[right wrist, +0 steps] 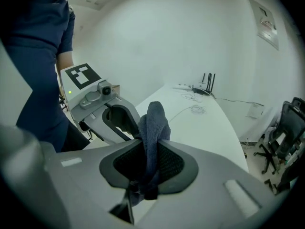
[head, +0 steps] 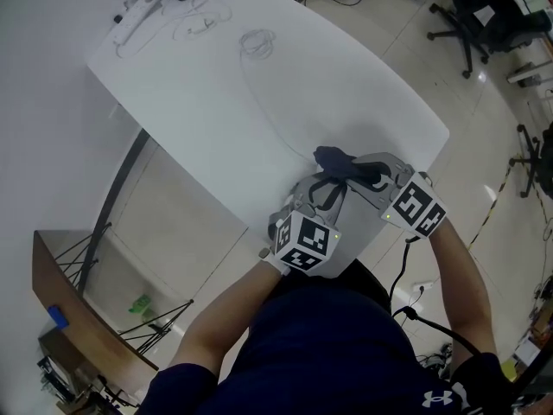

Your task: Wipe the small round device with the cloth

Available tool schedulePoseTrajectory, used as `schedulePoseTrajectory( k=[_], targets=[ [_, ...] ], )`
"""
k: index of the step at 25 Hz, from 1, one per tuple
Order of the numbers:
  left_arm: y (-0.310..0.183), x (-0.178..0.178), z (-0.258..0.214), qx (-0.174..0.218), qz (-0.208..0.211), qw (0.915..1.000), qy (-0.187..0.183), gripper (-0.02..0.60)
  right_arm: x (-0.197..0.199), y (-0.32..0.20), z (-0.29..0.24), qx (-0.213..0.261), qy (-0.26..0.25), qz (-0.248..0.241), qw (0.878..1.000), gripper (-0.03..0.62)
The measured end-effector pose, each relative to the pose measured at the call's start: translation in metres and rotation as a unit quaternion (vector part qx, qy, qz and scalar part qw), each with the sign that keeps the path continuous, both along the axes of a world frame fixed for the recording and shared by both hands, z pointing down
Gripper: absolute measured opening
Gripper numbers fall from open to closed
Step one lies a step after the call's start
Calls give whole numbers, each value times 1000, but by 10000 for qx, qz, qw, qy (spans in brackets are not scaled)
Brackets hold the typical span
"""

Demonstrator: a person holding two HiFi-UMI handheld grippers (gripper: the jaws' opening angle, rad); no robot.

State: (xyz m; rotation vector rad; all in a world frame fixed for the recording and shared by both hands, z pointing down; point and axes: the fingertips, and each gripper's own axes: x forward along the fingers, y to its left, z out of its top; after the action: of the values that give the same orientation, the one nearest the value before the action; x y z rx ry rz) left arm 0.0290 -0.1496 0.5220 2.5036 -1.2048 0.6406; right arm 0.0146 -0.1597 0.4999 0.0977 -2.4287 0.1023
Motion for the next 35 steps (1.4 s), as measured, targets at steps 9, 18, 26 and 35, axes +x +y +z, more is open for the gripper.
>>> schedulePoseTrajectory(
  k=[9, 18, 26, 35],
  targets=[
    [-5, -3, -3, 35, -151, 9998, 141, 66, 1, -37, 13, -1250, -440, 226, 9909, 87],
    [-5, 0, -5, 158, -227, 9996, 94, 60, 1, -65, 33, -3036, -821, 201, 9490, 87],
    [-8, -3, -5, 201, -333, 9991, 195, 49, -2, -56, 117, -2563, 787, -569, 9617, 86],
    [-8, -4, -1, 83, -212, 9997, 89, 55, 2, -68, 86, -2091, 626, -451, 9748, 87]
  ],
)
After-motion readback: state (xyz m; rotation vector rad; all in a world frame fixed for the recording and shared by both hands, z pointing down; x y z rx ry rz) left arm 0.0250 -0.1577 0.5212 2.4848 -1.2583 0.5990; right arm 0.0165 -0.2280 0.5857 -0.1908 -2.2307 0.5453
